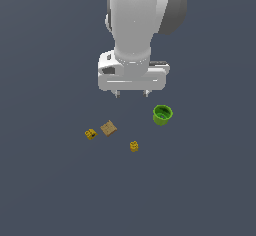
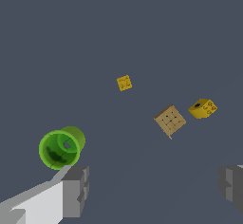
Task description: Pick up a designated object from a clutter of objects.
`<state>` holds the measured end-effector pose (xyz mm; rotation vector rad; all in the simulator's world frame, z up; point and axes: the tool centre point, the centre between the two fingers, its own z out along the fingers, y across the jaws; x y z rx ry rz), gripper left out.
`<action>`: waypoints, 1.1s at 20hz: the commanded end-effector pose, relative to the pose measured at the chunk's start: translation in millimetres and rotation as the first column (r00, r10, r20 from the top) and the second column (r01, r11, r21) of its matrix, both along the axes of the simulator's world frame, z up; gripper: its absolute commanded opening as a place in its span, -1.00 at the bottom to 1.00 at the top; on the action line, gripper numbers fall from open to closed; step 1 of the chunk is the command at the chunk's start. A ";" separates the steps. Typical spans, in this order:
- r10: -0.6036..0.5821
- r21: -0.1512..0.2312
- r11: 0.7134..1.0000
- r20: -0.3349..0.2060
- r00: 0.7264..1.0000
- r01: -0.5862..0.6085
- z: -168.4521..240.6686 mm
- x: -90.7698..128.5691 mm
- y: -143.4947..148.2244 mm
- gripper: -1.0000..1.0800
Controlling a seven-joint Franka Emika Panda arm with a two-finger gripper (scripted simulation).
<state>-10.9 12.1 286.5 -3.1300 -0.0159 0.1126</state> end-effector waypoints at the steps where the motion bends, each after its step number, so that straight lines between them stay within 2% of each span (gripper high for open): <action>1: 0.000 0.000 1.000 0.000 1.000 0.000 0.0 0.0 0.0 0.92; 9: -0.030 -0.022 0.999 0.018 0.999 0.030 2.4 5.4 -13.7 0.92; 14: -0.029 -0.022 0.999 0.018 0.999 0.030 1.7 6.0 -13.9 0.92; 22: 0.015 -0.023 1.000 0.025 1.000 -0.014 -22.1 20.2 -11.2 0.92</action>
